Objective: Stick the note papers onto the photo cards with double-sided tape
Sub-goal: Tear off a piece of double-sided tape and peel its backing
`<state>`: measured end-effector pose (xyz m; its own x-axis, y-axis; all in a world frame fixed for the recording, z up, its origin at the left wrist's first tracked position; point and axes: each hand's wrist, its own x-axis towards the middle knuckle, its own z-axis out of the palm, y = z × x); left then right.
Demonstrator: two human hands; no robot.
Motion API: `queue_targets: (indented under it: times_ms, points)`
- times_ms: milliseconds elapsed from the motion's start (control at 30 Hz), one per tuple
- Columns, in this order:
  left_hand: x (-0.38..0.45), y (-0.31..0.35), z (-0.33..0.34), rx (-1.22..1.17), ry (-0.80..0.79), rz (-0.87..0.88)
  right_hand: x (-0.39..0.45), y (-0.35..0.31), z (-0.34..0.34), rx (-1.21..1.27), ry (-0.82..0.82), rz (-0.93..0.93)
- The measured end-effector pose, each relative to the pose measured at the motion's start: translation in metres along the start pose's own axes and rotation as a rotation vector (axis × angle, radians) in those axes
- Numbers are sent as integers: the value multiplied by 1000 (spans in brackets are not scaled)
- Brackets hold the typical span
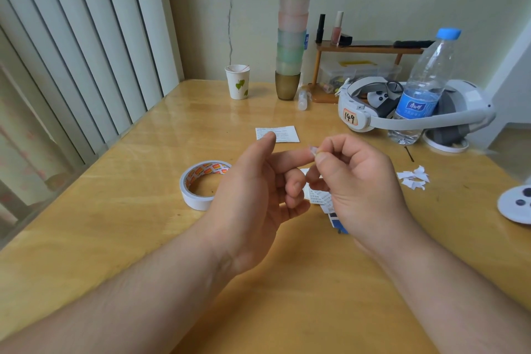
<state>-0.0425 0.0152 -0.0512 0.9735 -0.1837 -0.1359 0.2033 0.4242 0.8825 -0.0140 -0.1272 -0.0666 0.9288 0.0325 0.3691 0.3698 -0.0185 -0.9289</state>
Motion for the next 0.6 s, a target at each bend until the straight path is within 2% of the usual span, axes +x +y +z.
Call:
queue_targets:
  times_ms: [300, 467, 600]
  points:
    - [0, 2, -1, 23, -26, 10, 0, -3, -2, 91, -60, 58]
    - [2, -2, -5, 239, 28, 146, -2, -6, -10, -313, -30, -100]
    - [3, -5, -8, 387, -1, 238, -2, -7, -10, -290, 10, -87]
